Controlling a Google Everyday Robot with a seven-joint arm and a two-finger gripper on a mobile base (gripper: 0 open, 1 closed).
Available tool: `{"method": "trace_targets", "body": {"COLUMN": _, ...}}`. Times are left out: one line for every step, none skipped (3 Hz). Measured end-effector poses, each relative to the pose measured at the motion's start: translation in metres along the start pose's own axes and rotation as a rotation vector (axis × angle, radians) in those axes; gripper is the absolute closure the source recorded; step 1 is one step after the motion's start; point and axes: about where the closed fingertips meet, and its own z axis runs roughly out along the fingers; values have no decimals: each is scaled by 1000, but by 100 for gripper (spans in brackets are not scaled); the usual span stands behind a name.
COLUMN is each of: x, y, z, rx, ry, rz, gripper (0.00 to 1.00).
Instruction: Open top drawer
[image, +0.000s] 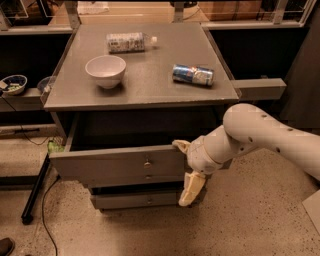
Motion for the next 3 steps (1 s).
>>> {"method": "trace_targets", "body": {"x": -1, "y": -7, "z": -7, "rx": 54, "ry": 103, "rz": 9, "gripper": 0}}
{"method": "trace_targets", "body": {"x": -1, "y": -7, "z": -7, "rx": 54, "ry": 103, "rz": 9, "gripper": 0}}
{"method": "trace_targets", "body": {"x": 1, "y": -44, "z": -10, "rx": 62, "ry": 47, "rz": 25, "gripper": 0}}
